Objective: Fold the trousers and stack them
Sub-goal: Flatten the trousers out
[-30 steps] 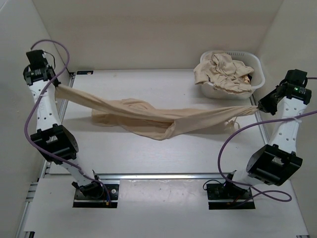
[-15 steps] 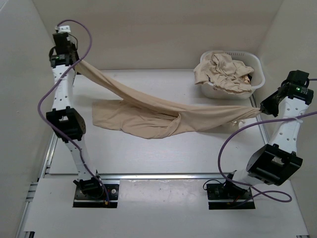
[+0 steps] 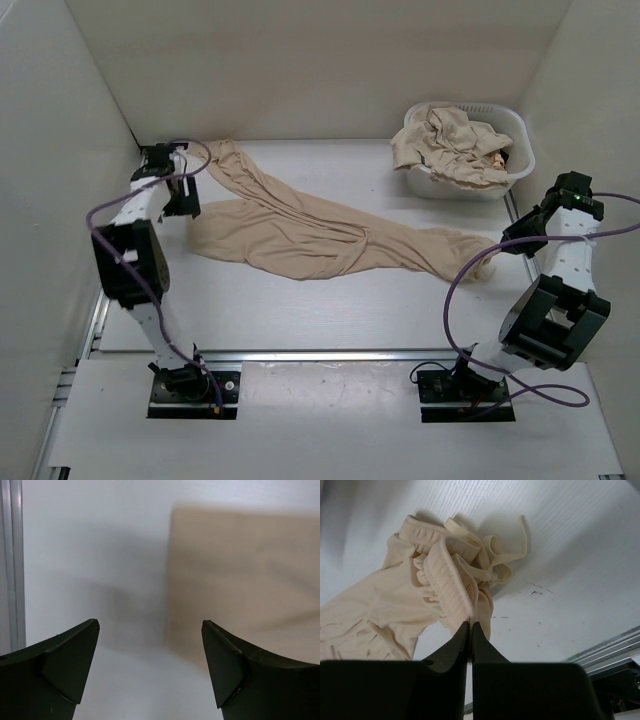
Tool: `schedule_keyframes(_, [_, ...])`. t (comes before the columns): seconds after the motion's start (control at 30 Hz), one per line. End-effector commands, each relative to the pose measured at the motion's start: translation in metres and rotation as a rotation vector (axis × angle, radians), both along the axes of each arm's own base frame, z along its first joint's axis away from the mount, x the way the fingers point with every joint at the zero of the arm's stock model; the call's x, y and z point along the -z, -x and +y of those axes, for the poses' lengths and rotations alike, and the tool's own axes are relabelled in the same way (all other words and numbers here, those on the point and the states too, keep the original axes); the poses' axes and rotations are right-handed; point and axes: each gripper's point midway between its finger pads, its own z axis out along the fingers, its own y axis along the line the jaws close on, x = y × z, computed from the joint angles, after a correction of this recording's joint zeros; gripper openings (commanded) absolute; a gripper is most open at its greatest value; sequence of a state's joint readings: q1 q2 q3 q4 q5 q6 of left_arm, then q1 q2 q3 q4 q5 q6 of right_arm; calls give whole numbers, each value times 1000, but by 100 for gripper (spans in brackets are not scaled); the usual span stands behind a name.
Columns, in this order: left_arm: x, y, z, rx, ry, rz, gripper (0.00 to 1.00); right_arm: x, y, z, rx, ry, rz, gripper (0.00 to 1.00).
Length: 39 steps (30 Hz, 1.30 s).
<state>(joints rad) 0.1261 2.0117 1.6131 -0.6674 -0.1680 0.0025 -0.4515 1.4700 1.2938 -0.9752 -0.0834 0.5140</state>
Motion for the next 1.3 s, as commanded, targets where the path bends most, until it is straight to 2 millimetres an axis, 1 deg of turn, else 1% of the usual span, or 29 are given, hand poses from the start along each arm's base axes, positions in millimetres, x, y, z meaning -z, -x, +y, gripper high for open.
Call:
schedule_keyframes(0.0, [-43,67,-21,36,51,-55,94,-11,-8,0,-5,9,-82,0])
schedule_keyframes(0.03, [-41,83,-32,60,60,-47,94,-8,-7,1,-5,4,-74,0])
schedule_keyframes(0.07, [-10,112,-40,71,80,42,94,-8,-9,0,-5,8,-82,0])
schedule_keyframes(0.13, [5,123,-42,71,84,68,96,-8,-9,0,-5,9,-82,0])
schedule_keyframes(0.23, [19,112,-41,71,82,54,100,-9,-9,1,-17,5,-86,0])
schedule_keyframes(0.27, [21,95,-44,88,105,19,100,-5,-7,2,-17,0,-76,0])
schedule_keyframes(0.37, [30,85,-51,107,105,23,100,-1,-2,2,-21,8,-62,0])
schedule_keyframes(0.43, [41,89,-58,123,99,55,100,0,1,1,-17,17,-59,0])
schedule_keyframes(0.47, [52,98,-56,115,93,91,100,1,4,3,-17,17,-57,0])
schedule_keyframes(0.5, [55,96,-56,115,93,92,100,-2,5,1,-13,28,-62,0])
schedule_keyframes(0.57, [74,99,-51,101,73,138,100,0,7,3,-13,27,-59,0])
schedule_keyframes(0.6, [79,98,-50,96,67,152,94,3,9,4,-13,22,-50,0])
schedule_keyframes(0.63, [86,100,-50,96,68,171,74,3,9,4,-13,22,-49,0])
schedule_keyframes(0.67, [88,103,-52,99,79,194,46,3,9,4,-13,22,-49,0])
schedule_keyframes(0.7, [89,103,-52,99,80,206,14,3,9,4,-13,22,-49,0])
schedule_keyframes(0.73, [90,107,-52,98,82,220,14,0,8,3,-13,26,-58,0])
schedule_keyframes(0.77, [77,106,-50,94,88,195,14,-2,8,3,-13,30,-66,0])
schedule_keyframes(0.8, [76,120,-48,84,92,218,14,-4,9,1,-16,45,-60,0])
schedule_keyframes(0.83, [67,124,-42,68,80,207,14,-6,13,0,-12,53,-53,0])
schedule_keyframes(0.9, [18,123,-22,15,61,105,14,-24,11,-6,-7,88,-93,0])
schedule_keyframes(0.93, [-1,137,-18,-3,74,119,14,-32,15,-8,-10,115,-105,0])
schedule_keyframes(0.97, [-38,142,-5,-42,81,47,14,-39,15,-14,8,142,-118,0])
schedule_keyframes(1.0, [-79,133,-4,-36,107,-33,14,-52,17,-16,5,172,-143,0])
schedule_keyframes(1.03, [-100,140,-2,-45,116,-48,14,-57,19,-16,9,183,-148,0])
schedule_keyframes(1.07, [-111,159,-3,-60,128,4,14,-62,19,-20,19,190,-158,0])
schedule_keyframes(1.1, [-123,164,-1,-71,129,8,14,-68,21,-21,25,207,-167,0])
schedule_keyframes(1.13, [-146,163,-1,-69,121,-24,14,-72,20,-22,26,212,-177,0])
schedule_keyframes(1.2, [-152,171,-3,-71,129,10,14,-78,18,-20,21,208,-190,0])
schedule_keyframes(1.27, [-140,174,-6,-71,155,79,14,-81,16,-18,14,199,-205,0])
